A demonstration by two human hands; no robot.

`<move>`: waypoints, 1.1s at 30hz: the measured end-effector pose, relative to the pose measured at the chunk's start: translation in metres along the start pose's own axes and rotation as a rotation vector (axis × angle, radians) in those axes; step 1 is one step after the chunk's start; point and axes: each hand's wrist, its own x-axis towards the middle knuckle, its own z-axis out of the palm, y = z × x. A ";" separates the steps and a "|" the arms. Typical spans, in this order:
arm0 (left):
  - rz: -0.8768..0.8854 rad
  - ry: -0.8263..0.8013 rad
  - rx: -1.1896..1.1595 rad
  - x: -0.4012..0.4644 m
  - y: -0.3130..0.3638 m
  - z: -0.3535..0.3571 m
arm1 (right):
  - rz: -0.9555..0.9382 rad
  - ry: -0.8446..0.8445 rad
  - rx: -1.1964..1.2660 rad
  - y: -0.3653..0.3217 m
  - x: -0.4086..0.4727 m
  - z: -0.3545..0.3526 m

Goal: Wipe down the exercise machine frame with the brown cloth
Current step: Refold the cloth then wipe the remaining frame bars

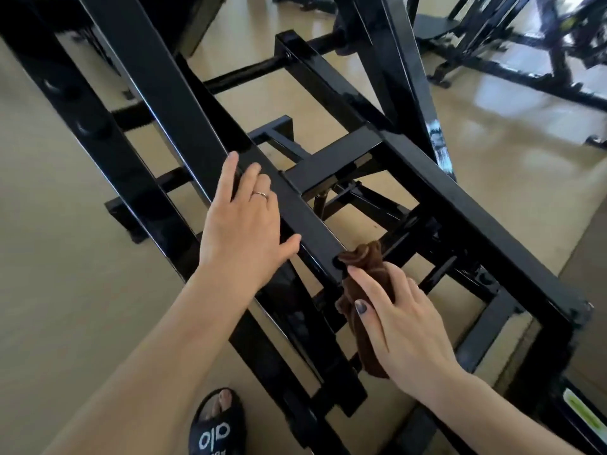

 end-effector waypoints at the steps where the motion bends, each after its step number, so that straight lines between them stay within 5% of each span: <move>1: -0.046 0.016 -0.028 -0.002 0.000 0.001 | -0.013 0.003 0.011 -0.003 0.010 -0.001; 10: -0.251 0.256 -0.482 -0.007 0.000 0.006 | -0.377 0.148 -0.051 -0.055 0.148 0.004; 14: -0.271 0.279 -0.504 -0.005 0.003 0.007 | -0.460 0.171 -0.045 -0.058 0.181 0.000; 23: -0.289 0.218 -0.439 0.000 0.011 0.004 | -0.327 0.216 -0.044 -0.082 0.229 -0.001; 33: -0.253 0.176 -0.405 0.000 0.012 0.010 | -0.151 0.307 0.072 0.014 0.237 -0.002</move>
